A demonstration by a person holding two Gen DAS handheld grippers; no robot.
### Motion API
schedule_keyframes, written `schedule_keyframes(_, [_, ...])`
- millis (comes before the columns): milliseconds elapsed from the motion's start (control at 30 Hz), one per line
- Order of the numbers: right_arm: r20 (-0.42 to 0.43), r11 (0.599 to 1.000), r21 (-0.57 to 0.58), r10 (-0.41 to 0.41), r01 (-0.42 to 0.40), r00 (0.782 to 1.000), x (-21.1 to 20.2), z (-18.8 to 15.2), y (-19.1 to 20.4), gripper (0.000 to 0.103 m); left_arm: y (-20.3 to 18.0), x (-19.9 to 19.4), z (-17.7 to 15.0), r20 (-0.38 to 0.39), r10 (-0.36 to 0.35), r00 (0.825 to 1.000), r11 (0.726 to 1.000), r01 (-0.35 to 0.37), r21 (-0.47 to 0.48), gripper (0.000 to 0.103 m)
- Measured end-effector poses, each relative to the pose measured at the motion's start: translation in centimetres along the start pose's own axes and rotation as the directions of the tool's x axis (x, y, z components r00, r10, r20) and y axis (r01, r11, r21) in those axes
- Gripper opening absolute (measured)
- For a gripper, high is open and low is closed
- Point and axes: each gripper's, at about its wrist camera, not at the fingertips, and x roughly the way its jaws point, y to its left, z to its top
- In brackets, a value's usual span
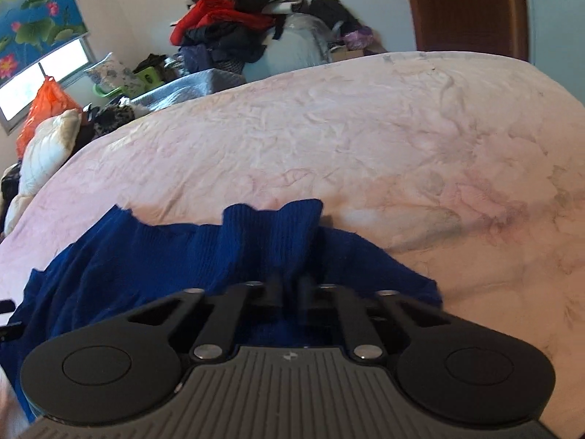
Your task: Fold small clothes
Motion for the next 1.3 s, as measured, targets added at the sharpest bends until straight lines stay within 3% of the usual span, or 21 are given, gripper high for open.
schedule_keyframes(67, [0.028, 0.999, 0.018, -0.035, 0.035, 0.999, -1.1, 0.0, -0.8, 0.007, 0.3, -0.2, -0.3, 0.001, -0.012, 1.000, 1.000, 0.012, -0.005, 0.068])
schedule_keyframes(133, [-0.012, 0.999, 0.025, -0.024, 0.024, 1.000, -1.6, -0.4, -1.7, 0.009, 0.6, -0.3, -0.6, -0.002, -0.029, 1.000, 0.999, 0.029, -0.014, 0.068])
schedule_keyframes(200, [0.011, 0.998, 0.018, -0.052, 0.052, 0.999, -3.3, -1.4, -1.5, 0.038, 0.9, -0.7, -1.0, 0.003, -0.060, 0.998, 0.998, 0.060, -0.030, 0.068])
schedule_keyframes(267, [0.094, 1.000, 0.008, -0.010, 0.009, 0.996, -6.3, -2.7, -1.3, 0.059, 1.3, -1.4, -1.5, 0.021, -0.093, 0.995, 0.995, 0.094, -0.038, 0.068])
schedule_keyframes(333, [0.114, 0.999, 0.009, 0.049, -0.050, 0.992, -9.2, -4.2, -1.5, 0.060, 1.5, -1.8, -2.0, 0.026, -0.116, 0.993, 0.993, 0.116, -0.037, 0.068])
schedule_keyframes(533, [0.035, 0.999, 0.020, 0.024, -0.025, 0.999, -12.8, -8.7, -1.6, 0.060, 1.5, -2.3, -2.8, 0.019, -0.145, 0.989, 0.988, 0.145, -0.042, 0.065])
schedule_keyframes(600, [0.014, 0.999, 0.036, 0.025, -0.025, 1.000, -13.1, -9.9, -1.6, 0.060, 1.2, -2.4, -3.0, 0.010, -0.162, 0.987, 0.986, 0.162, -0.046, 0.056])
schedule_keyframes(733, [-0.003, 0.999, 0.028, 0.040, -0.040, 0.999, -13.2, -11.7, -0.9, 0.060, 0.7, -2.2, -3.5, -0.030, -0.162, 0.986, 0.986, 0.160, -0.040, 0.027])
schedule_keyframes(767, [-0.008, 0.999, 0.014, 0.041, -0.041, 0.999, -13.0, -12.0, -0.6, 0.051, 0.7, -2.0, -3.7, -0.040, -0.157, 0.987, 0.987, 0.155, -0.047, 0.013])
schedule_keyframes(800, [-0.014, 1.000, -0.005, 0.026, -0.026, 1.000, -12.9, -12.2, -0.2, 0.033, 0.8, -1.9, -3.7, -0.051, -0.156, 0.986, 0.987, 0.153, -0.055, 0.006])
schedule_keyframes(867, [-0.006, 1.000, -0.024, -0.008, 0.008, 1.000, -12.9, -12.3, 0.1, 0.007, 1.0, -2.3, -4.0, -0.047, -0.155, 0.987, 0.986, 0.151, -0.069, 0.003])
schedule_keyframes(1067, [0.020, 1.000, 0.009, 0.011, -0.011, 1.000, -16.1, -12.8, -0.5, 0.006, 2.1, -5.6, -5.8, -0.003, -0.156, 0.988, 0.985, 0.155, -0.075, 0.002])
schedule_keyframes(1133, [0.009, 1.000, 0.004, 0.005, -0.005, 1.000, -17.0, -13.4, -0.7, 0.006, 2.4, -6.0, -6.9, -0.015, -0.172, 0.985, 0.982, 0.171, -0.084, 0.002])
schedule_keyframes(1233, [-0.035, 0.999, -0.014, -0.041, 0.040, 0.999, -16.7, -14.3, -1.1, 0.005, 1.7, -5.1, -8.4, -0.055, -0.126, 0.991, 0.992, 0.124, -0.038, 0.002])
schedule_keyframes(1267, [-0.039, 0.999, 0.004, -0.052, 0.052, 0.998, -16.6, -14.4, -1.4, 0.007, 1.8, -4.7, -8.6, -0.061, -0.121, 0.991, 0.992, 0.118, -0.044, 0.002])
schedule_keyframes(1300, [-0.044, 0.999, 0.026, -0.045, 0.046, 0.998, -16.5, -14.3, -1.7, 0.015, 2.0, -4.6, -8.5, -0.060, -0.128, 0.990, 0.990, 0.125, -0.060, 0.002])
